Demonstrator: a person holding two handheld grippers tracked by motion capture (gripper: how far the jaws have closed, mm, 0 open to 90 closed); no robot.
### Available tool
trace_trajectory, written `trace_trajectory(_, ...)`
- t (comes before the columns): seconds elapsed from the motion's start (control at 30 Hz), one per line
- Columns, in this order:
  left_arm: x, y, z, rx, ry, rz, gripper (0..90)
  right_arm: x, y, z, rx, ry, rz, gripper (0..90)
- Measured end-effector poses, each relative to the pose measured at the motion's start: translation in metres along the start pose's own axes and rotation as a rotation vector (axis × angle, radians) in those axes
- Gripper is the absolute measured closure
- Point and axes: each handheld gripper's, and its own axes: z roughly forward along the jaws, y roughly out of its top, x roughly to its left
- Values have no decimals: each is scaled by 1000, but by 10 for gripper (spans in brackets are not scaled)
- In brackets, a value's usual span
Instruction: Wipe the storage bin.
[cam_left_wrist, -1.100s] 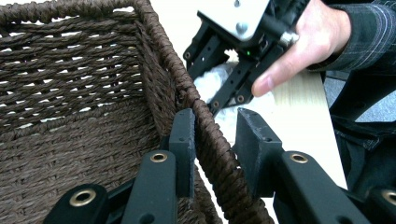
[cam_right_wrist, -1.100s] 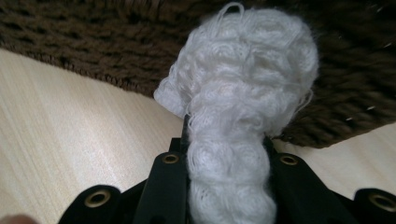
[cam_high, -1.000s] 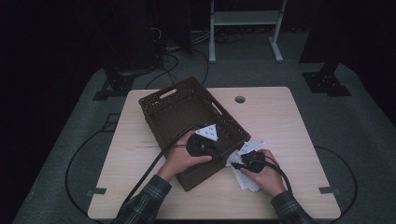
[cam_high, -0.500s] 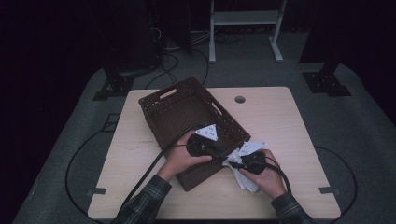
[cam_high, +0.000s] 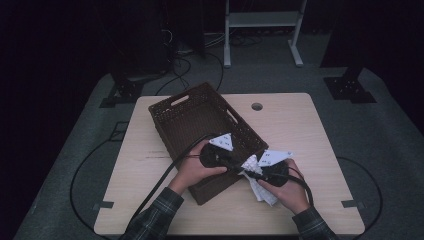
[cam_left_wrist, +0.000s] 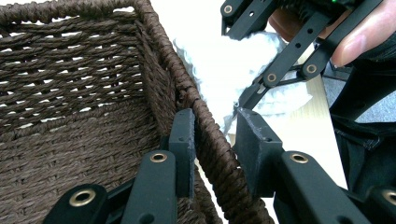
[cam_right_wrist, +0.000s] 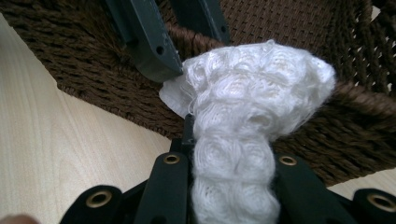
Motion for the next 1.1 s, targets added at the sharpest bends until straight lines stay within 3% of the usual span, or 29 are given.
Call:
trace_trajectory(0.2, 0, 0, 0, -3, 0, -6, 673, 0, 4, -9, -44, 1, -3, 753)
trace_trajectory(0.4, -1, 0, 0, -2, 0, -6, 673, 1, 3, -6, -47, 11, 2, 753)
trace_trajectory(0.73, 0, 0, 0, 0, 2, -2, 674, 3, -4, 14, 39, 35, 5, 751)
trace_trajectory(1.1, -1, 0, 0, -1, 3, -3, 674, 6, -11, 34, 113, 27, -5, 751)
